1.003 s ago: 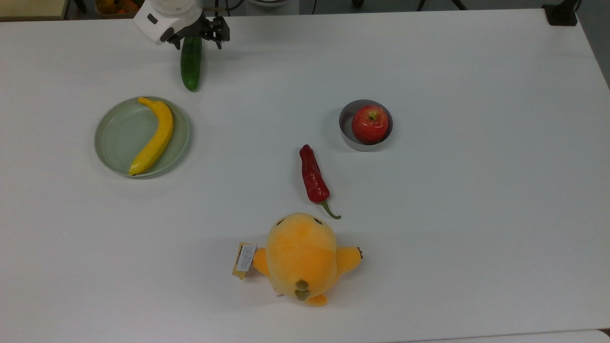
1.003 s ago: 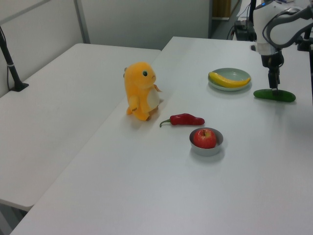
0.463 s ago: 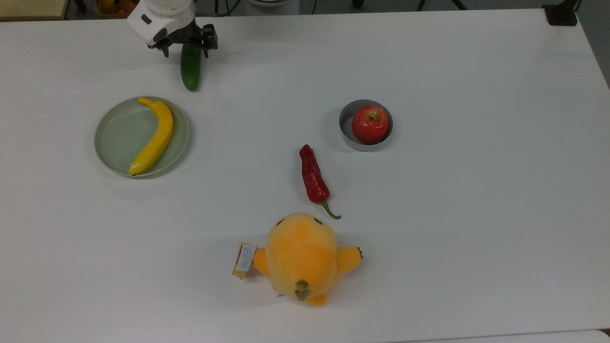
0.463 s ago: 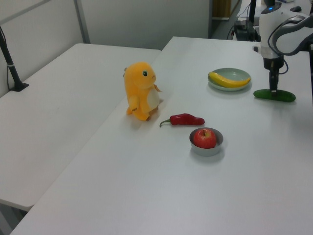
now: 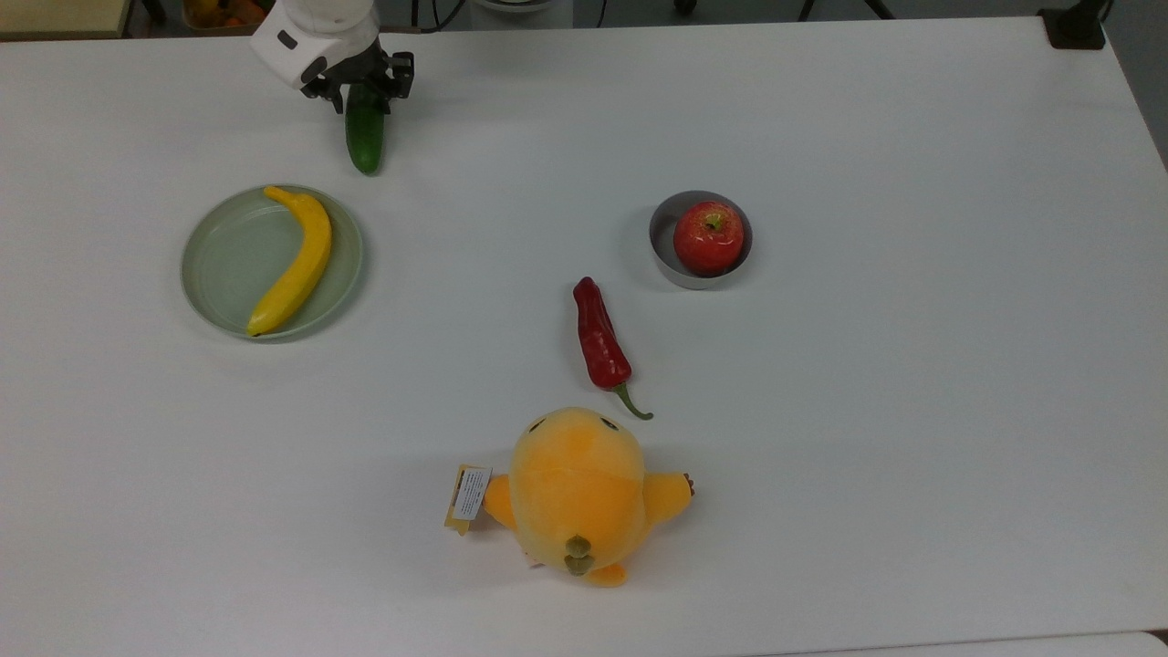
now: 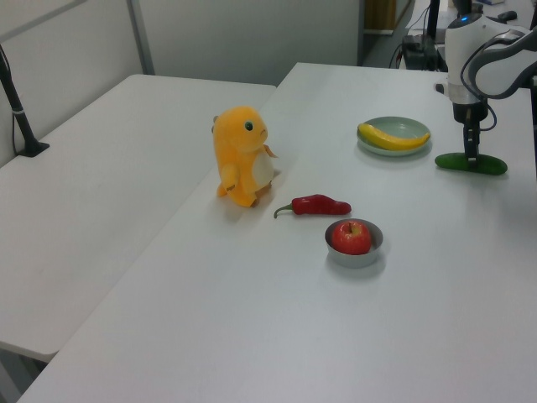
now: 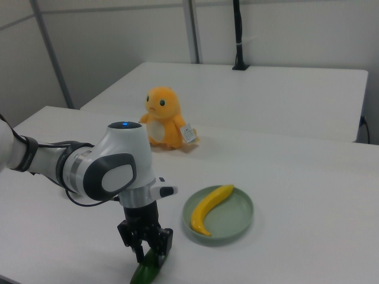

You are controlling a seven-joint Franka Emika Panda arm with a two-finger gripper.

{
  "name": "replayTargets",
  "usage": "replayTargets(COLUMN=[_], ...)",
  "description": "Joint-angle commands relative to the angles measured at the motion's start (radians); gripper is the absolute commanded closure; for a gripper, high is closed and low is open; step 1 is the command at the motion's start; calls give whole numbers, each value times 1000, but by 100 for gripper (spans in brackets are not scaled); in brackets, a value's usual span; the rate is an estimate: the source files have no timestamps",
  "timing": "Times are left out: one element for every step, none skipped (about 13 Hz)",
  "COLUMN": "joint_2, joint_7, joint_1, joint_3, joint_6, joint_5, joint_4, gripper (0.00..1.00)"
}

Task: Put the cucumber on the left side of the bowl
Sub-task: 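Move the gripper over the green cucumber and lower onto it, then close the gripper on the cucumber's middle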

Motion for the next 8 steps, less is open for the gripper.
replayTargets(joint_2=[-19, -21, -21, -23, -26, -32, -44, -42], joint_7=[-9, -9, -8, -8, -6, 4, 7, 9], joint_1=[-8, -8, -8, -8, -6, 0, 3, 4], joint_3=[9, 9, 9, 9, 9, 10, 21, 32], joint_6=[33, 33, 32, 30, 21, 15, 14, -6], joint_5=[-16, -16, -16, -16, -16, -15, -9, -4], joint_4=[-35, -35, -35, -35, -31, -26, -23, -2], gripper=[82, 96, 100, 100, 100, 100, 100, 100])
